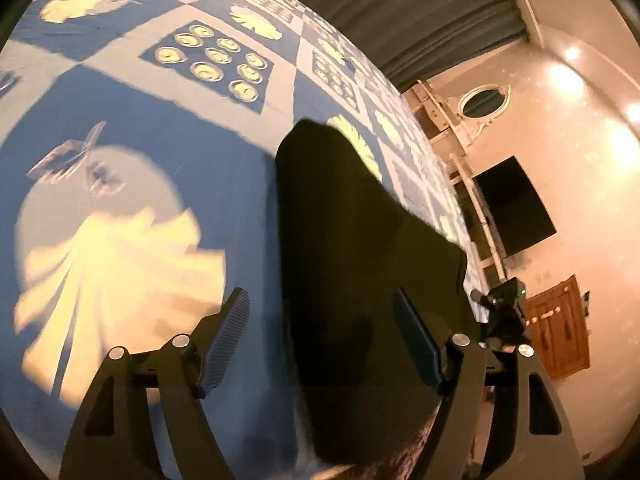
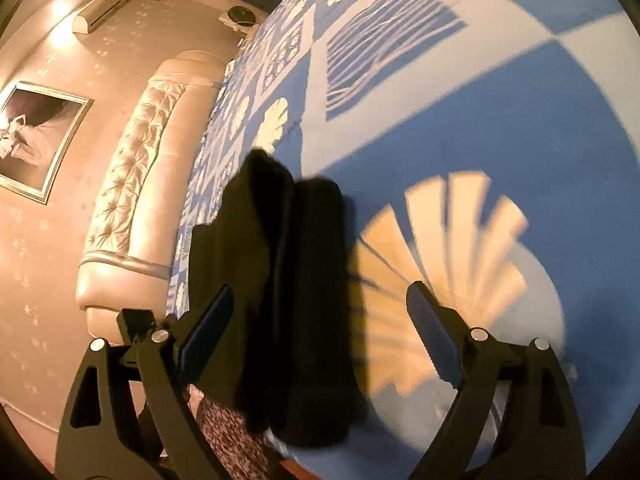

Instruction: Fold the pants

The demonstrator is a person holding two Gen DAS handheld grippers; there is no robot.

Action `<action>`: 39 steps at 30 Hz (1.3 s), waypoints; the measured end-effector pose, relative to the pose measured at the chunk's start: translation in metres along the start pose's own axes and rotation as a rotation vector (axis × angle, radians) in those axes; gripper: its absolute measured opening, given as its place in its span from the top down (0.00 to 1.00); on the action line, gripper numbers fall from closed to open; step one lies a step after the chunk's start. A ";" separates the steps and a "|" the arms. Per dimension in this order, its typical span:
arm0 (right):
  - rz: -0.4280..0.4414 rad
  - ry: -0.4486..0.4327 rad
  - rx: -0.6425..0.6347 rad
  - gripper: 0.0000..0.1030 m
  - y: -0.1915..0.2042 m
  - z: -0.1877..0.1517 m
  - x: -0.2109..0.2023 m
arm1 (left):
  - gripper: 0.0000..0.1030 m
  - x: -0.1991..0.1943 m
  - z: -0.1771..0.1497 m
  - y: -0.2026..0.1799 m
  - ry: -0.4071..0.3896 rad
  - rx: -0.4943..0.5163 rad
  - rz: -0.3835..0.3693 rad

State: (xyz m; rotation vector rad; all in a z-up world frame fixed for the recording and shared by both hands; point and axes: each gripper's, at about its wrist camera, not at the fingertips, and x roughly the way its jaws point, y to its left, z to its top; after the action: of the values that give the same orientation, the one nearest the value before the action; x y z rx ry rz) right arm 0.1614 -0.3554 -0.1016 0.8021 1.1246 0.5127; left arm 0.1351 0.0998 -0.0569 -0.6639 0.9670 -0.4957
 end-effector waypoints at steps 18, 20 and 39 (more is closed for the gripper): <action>0.044 0.073 -0.023 0.51 0.019 0.032 0.056 | 0.58 0.059 0.047 0.006 0.056 0.038 0.048; 0.062 0.065 -0.016 0.53 0.017 0.031 0.055 | 0.59 0.059 0.046 0.003 0.058 0.050 0.069; 0.109 -0.005 -0.024 0.66 0.026 0.026 0.060 | 0.63 0.063 0.068 -0.019 0.041 0.166 0.224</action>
State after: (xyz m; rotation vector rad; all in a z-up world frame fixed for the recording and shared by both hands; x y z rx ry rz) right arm 0.2086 -0.3041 -0.1112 0.8468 1.0720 0.6141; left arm 0.2230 0.0652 -0.0523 -0.3914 1.0130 -0.3873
